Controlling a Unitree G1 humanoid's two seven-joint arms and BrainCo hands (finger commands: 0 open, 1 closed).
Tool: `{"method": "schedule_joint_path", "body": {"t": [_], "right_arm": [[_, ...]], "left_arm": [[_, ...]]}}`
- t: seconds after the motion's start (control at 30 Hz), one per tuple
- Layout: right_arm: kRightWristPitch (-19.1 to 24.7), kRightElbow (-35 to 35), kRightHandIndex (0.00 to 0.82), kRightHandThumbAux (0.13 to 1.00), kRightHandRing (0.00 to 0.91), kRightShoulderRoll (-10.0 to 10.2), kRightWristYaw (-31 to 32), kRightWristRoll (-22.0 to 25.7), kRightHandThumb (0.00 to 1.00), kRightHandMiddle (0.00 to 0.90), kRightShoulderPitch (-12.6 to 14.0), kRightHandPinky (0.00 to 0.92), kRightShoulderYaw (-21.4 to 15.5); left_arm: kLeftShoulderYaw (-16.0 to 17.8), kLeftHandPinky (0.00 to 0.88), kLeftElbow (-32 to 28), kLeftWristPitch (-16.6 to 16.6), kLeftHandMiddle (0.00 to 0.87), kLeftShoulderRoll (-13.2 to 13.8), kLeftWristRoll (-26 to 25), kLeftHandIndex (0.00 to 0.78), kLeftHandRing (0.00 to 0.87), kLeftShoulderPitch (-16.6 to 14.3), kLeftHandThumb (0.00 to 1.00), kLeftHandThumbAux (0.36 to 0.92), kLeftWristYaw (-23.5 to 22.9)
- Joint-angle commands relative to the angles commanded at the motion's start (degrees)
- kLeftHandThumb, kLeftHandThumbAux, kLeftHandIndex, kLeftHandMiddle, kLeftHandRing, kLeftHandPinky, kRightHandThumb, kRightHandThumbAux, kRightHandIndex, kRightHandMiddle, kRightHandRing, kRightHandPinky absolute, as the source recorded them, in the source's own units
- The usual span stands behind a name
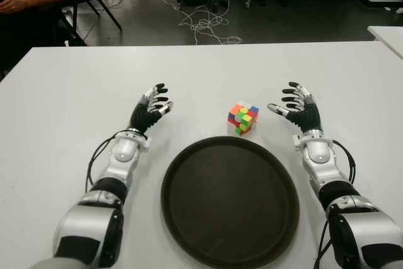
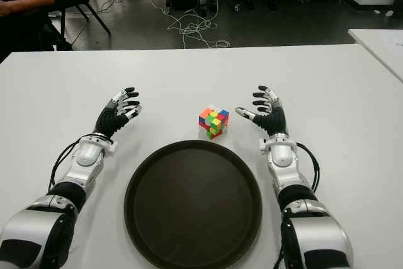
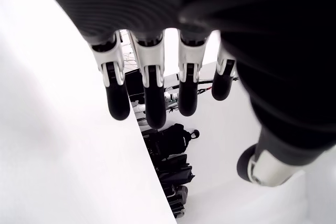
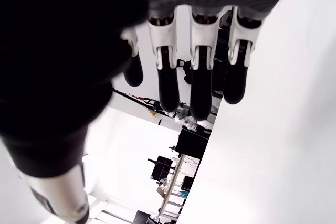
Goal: Pick up the Rubik's Cube and put it in the plate
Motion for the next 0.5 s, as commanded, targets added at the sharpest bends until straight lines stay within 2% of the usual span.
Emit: {"method": "schedule_joint_path", "body": {"t": [0.33,0.5], "right_arm": [[-0.66,0.01,0.199,0.766,0.297,-0.04,0.17,0.12,0.014,0.284,0.09,0.305,-0.12],[-2.62,-2.31,0.199,0.775,0.293,-0.50,-1.15,0.10,0.019,0.279,0.71,0.299,-0.52]], "left_arm": [[0.17,0.209,0.08,0.10,0.184,-0.05,-0.17,0.130,0.202,0.07,0.092,0.627,0.12],[0.45,0.205,0.08,0.02,0.177,-0.07,-0.58,0.126,0.195,0.10,0.103,0.635,-0.34]]}}
